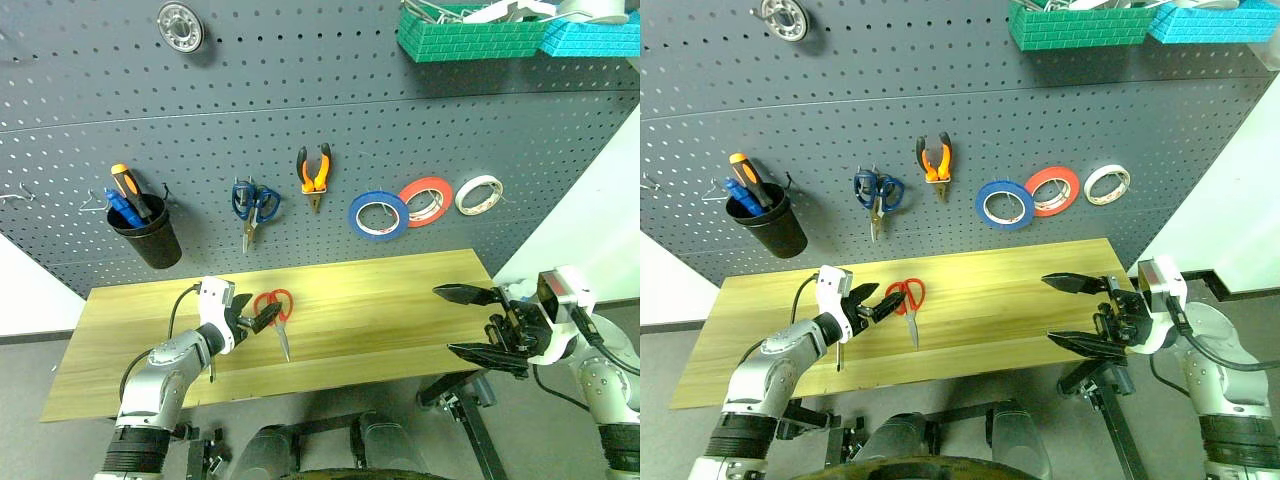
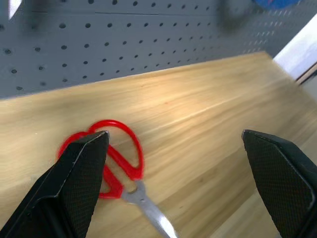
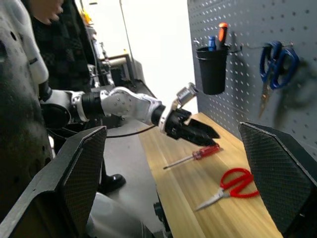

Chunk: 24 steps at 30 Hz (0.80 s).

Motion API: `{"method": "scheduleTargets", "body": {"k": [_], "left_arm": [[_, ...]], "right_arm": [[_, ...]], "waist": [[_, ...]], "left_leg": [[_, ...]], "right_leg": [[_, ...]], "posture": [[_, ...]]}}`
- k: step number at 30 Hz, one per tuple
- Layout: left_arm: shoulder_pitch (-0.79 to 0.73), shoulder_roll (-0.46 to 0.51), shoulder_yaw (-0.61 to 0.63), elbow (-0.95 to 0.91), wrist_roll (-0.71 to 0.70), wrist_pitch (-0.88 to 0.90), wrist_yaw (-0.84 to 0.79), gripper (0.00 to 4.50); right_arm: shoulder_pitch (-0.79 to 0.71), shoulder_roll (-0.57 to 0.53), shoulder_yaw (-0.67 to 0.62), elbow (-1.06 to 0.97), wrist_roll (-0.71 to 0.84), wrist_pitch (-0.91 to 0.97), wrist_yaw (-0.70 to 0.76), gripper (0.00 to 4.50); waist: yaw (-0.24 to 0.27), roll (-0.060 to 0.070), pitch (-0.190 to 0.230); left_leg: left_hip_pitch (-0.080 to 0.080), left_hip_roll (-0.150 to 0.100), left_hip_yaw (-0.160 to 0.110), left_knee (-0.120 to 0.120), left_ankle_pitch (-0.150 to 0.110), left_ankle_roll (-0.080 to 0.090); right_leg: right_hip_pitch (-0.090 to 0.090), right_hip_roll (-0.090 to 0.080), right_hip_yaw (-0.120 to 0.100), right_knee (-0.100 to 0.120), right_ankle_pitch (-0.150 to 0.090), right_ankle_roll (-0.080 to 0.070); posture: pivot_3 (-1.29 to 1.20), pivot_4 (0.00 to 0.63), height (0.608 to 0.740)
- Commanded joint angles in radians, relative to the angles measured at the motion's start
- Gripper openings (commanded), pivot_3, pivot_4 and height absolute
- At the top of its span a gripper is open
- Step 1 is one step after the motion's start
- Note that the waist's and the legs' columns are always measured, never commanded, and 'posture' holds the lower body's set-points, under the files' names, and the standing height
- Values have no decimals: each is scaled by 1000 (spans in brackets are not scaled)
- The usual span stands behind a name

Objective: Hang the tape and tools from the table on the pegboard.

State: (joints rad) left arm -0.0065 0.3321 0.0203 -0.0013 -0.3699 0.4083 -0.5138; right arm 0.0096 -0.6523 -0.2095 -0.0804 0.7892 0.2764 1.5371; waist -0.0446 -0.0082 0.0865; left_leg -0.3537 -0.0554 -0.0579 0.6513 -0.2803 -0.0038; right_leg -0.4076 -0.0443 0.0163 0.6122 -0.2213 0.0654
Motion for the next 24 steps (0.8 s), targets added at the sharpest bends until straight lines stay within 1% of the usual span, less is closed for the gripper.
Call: {"method": "scheduleTargets", "body": {"k": [1,3,4,7,9,12,16,20,24], "left_arm": [[-12,-36,23,32,34,-35,66,4500],[-21,-46,14,73,80,-69,101,4500],[-26,-52,14,85,82,-67,104,4500],[-41,-49,-11,100,111,-33,110,4500],[-54,-57,-8,121,140,-19,155,4500],[-66,-64,-9,132,146,18,163,4500],[-77,-81,-20,115,171,134,220,4500],[-102,-111,-8,122,162,247,256,4500],[-171,-136,-33,165,181,342,286,4500]], "right_arm": [[-29,25,21,14,-25,-26,-16,4466],[-44,40,51,51,-97,-85,-26,4466],[-47,48,62,77,-131,-125,-26,4466],[-56,58,64,137,-173,-192,-22,4466],[-59,51,65,166,-195,-225,-14,4466],[-67,38,57,213,-225,-266,-17,4466],[-56,27,58,247,-240,-290,-10,4466],[-58,46,71,252,-250,-300,-27,4466],[-71,48,82,234,-249,-286,-40,4466]], "waist": [[2,1,-1],[2,2,-3],[2,2,-3],[3,1,-4],[4,1,-4],[3,2,-5],[2,2,-5],[3,2,-5],[3,1,-5]], "left_leg": [[0,0,0,0,0,0],[0,0,0,0,0,0],[0,-1,0,0,0,0],[0,-1,0,0,0,0],[0,-1,0,1,0,0],[0,-1,0,1,0,0],[0,-1,0,1,0,0],[0,-1,0,2,0,0],[0,-1,0,4,0,0]], "right_leg": [[0,0,0,0,1,2],[0,-1,0,0,1,2],[0,-1,0,0,2,3],[0,0,0,0,2,3],[0,-1,0,0,2,3],[0,-1,0,1,2,4],[0,-1,0,1,3,4],[0,-1,0,2,3,4],[1,0,0,3,3,4]], "posture": [[-126,0,736],[-127,0,736],[-127,0,736],[-118,0,736],[-117,0,736],[-117,0,736],[-110,0,736],[-106,5,736],[-107,25,736]]}}
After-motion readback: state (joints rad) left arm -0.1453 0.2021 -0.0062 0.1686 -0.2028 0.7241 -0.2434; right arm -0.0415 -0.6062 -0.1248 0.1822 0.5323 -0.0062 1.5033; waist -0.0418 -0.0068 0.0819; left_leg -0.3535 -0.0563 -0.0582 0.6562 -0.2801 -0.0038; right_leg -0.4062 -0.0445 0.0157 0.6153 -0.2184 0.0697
